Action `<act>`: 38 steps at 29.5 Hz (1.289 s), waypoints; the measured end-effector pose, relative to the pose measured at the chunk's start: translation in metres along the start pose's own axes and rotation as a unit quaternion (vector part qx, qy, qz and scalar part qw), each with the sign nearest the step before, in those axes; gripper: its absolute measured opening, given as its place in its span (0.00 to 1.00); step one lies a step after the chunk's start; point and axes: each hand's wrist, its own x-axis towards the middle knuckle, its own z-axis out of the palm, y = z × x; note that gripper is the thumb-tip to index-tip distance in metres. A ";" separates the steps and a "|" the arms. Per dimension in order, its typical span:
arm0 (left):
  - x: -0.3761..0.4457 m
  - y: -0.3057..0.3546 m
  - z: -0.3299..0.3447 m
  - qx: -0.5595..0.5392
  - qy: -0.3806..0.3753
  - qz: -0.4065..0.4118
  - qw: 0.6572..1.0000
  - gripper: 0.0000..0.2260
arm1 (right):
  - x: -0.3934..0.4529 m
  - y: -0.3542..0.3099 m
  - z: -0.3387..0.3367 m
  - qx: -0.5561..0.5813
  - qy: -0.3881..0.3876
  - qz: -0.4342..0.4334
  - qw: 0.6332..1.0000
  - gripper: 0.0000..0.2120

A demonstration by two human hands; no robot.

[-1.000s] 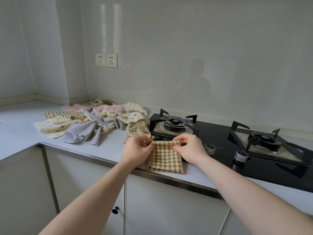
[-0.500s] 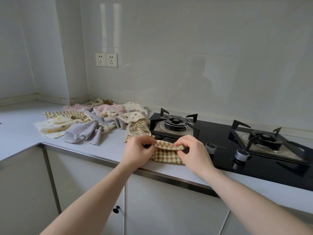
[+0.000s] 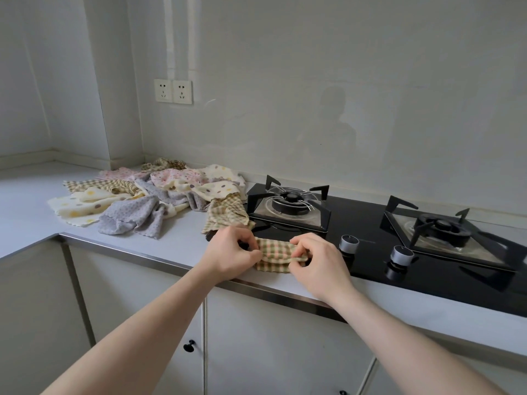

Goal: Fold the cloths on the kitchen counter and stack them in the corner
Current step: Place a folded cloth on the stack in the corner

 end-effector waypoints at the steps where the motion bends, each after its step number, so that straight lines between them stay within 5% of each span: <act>1: 0.001 -0.001 0.000 -0.005 -0.002 -0.008 1.000 0.10 | 0.000 -0.001 0.000 -0.006 -0.009 0.000 1.000 0.05; 5: 0.003 -0.003 0.004 0.001 0.009 -0.038 0.999 0.25 | 0.001 -0.004 0.001 -0.045 -0.046 0.009 0.998 0.12; 11: 0.002 -0.004 0.004 0.046 0.048 -0.015 0.998 0.20 | 0.002 -0.001 0.001 -0.014 -0.026 0.035 0.999 0.14; 15: 0.003 -0.003 0.005 0.073 -0.014 -0.014 0.997 0.21 | 0.003 -0.003 -0.003 -0.040 -0.053 0.075 0.995 0.19; 19: 0.003 0.000 0.003 0.067 -0.029 -0.027 0.997 0.09 | 0.006 -0.007 -0.003 -0.073 -0.080 0.073 0.991 0.14; 28: 0.002 0.002 -0.004 -0.099 -0.027 -0.044 0.994 0.06 | 0.006 -0.004 -0.011 0.116 -0.047 0.128 0.984 0.09; 38: 0.004 0.006 -0.008 -0.123 -0.106 -0.030 0.986 0.08 | 0.003 0.005 -0.014 0.216 -0.079 0.089 0.969 0.11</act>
